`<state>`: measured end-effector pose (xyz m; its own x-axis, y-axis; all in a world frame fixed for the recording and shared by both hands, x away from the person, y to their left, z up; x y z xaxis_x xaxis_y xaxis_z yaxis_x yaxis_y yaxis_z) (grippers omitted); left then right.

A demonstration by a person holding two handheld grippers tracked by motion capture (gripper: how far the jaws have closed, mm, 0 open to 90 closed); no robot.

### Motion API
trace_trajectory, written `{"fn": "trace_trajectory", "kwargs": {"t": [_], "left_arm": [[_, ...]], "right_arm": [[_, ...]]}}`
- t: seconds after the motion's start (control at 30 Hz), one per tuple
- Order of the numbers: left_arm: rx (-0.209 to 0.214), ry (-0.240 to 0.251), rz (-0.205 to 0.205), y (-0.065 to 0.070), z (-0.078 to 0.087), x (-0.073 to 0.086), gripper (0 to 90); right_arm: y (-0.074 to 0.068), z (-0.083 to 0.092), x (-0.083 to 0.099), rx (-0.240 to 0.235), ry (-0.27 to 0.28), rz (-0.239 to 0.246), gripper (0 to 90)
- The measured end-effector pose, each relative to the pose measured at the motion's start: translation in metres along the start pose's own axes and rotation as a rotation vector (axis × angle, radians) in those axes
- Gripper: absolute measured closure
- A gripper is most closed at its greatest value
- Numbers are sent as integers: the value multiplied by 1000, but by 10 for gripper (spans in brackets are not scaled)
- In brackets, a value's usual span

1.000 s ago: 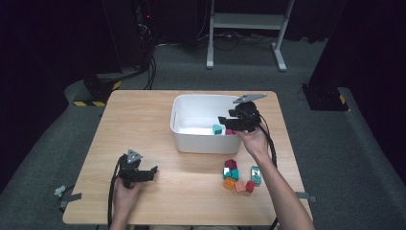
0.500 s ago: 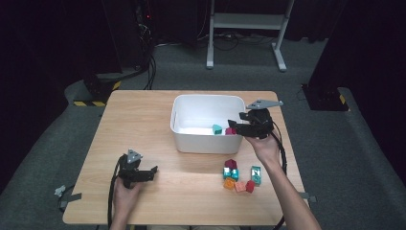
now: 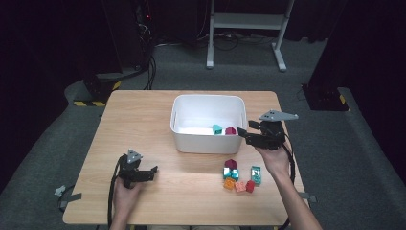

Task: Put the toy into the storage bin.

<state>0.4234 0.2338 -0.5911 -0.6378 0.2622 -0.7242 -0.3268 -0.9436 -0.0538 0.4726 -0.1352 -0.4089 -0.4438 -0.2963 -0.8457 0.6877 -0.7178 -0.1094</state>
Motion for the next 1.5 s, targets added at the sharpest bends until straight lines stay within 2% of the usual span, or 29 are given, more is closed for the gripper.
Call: {"fn": "trace_trajectory", "kwargs": {"t": [0.27, 0.6, 1.03, 1.3, 1.5], "left_arm": [[0, 0, 0, 0, 0, 0, 92], [0, 0, -1, 0, 0, 0, 93], [0, 1, -1, 0, 0, 0, 94], [0, 1, 0, 0, 0, 0, 94], [0, 0, -2, 0, 0, 0, 94]], "right_arm": [[-4, 13, 16, 23, 8, 11, 445], [-1, 23, 44, 50, 6, -8, 443], [8, 25, 96, 79, -41, -79, 437], [15, 20, 136, 89, -87, -144, 430], [19, 13, 156, 92, -120, -173, 425]]}}
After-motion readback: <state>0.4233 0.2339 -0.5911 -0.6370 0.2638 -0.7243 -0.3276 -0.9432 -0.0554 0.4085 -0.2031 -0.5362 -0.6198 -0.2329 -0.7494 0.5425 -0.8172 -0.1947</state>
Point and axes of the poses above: each handheld gripper's, and its own axes: z roughly backward along the jaws, x roughly out of its underside, y roughly to its right, the point moved 9 cm from there along -z, roughly forward along the jaws, and after that the axes turned 5 degrees about -x, right-handed, at the moved point
